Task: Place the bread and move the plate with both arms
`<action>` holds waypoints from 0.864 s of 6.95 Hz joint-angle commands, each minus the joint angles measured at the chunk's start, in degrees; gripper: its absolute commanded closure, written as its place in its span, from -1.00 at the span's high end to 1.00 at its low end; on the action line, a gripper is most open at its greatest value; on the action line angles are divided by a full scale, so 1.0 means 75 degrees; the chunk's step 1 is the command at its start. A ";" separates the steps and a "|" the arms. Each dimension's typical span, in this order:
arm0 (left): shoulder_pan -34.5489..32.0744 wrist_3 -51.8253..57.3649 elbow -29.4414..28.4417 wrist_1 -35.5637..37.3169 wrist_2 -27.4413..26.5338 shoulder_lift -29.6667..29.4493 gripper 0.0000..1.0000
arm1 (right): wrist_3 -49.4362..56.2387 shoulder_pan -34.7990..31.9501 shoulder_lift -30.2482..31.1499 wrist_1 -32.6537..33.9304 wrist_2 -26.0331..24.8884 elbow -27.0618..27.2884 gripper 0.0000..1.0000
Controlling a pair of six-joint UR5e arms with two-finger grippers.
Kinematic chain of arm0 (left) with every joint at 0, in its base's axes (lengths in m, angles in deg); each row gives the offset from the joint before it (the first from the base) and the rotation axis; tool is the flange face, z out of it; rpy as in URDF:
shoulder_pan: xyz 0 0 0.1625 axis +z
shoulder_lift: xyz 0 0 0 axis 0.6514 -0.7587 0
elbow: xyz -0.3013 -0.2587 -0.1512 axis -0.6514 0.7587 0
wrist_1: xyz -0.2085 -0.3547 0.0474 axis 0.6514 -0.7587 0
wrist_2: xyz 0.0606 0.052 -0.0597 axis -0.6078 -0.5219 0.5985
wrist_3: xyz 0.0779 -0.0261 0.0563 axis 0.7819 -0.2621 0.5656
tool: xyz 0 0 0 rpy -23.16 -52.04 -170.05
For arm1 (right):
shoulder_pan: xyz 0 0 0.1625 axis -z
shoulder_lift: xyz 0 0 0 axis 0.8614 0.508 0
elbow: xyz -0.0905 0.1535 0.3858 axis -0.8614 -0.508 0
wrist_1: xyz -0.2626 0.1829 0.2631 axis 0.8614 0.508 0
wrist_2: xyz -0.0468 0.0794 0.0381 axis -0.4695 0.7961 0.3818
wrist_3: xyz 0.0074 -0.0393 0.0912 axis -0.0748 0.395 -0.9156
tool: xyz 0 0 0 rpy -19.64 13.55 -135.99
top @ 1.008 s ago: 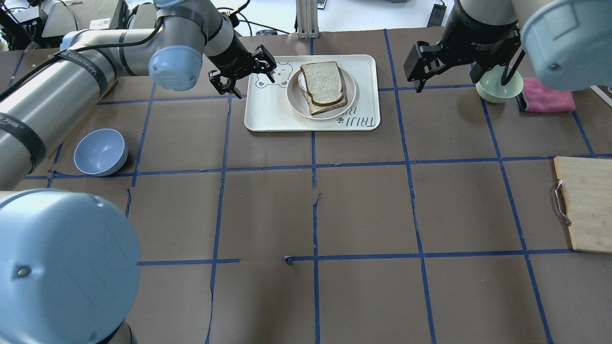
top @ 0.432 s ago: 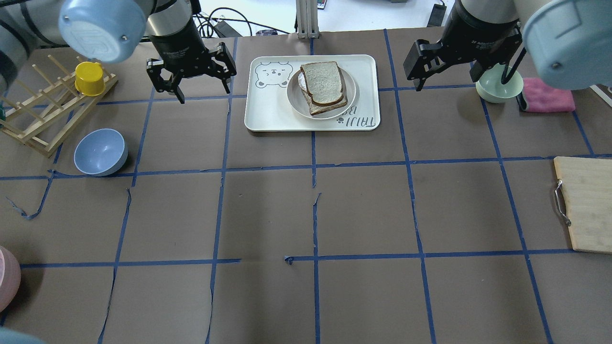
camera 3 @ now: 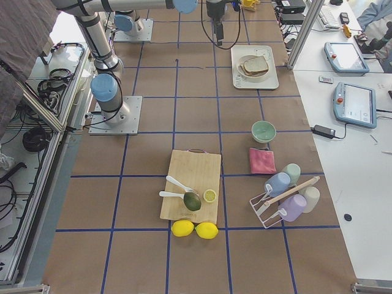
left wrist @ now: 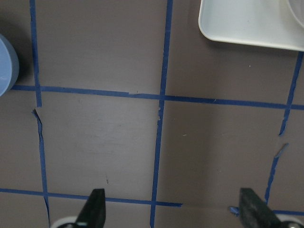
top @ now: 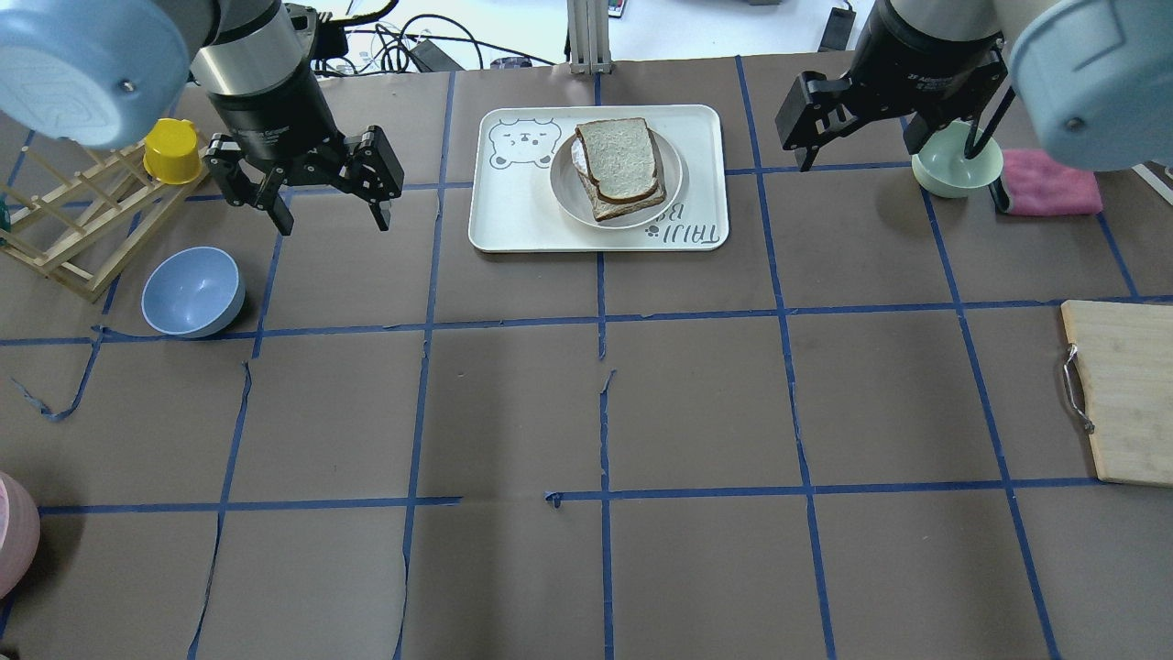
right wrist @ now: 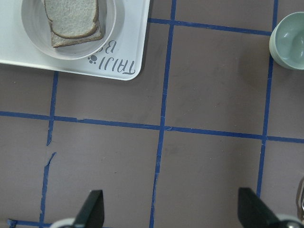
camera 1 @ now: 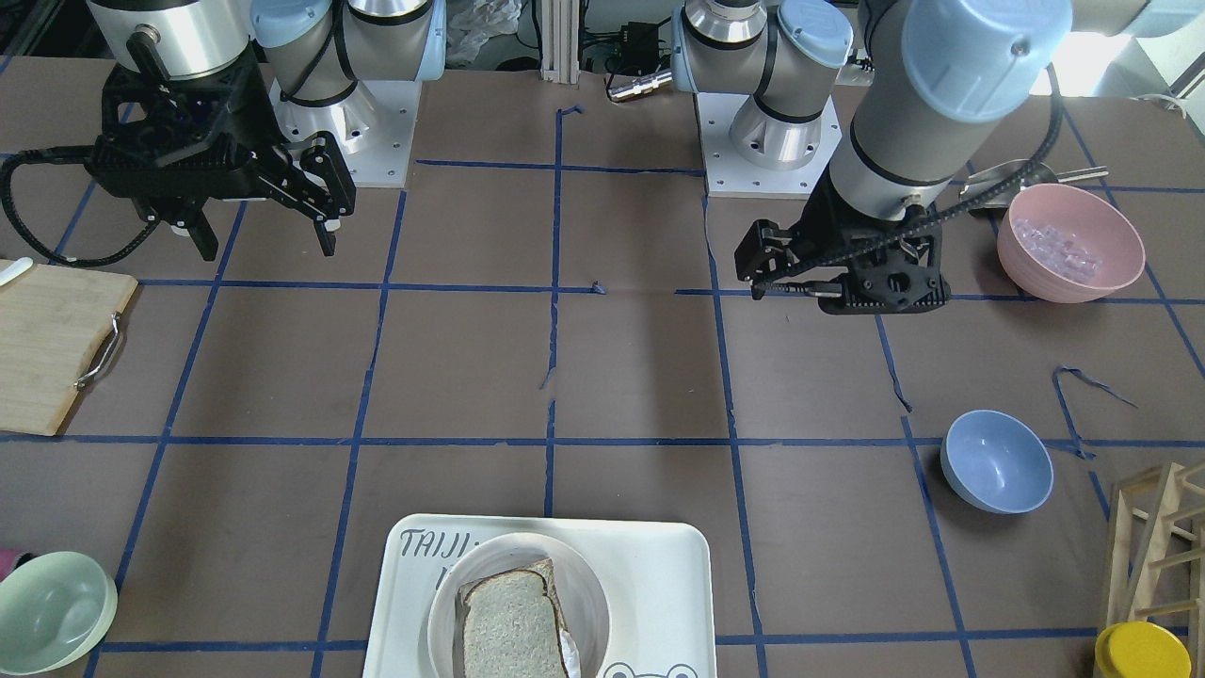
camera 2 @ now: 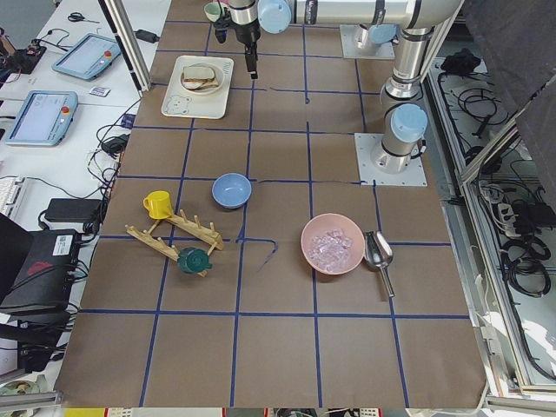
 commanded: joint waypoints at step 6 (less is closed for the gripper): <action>0.0468 0.1255 0.0655 -0.0105 0.0034 0.1020 0.95 | -0.0117 0.0061 -0.0153 0.0070 0.0122 -0.0169 1.00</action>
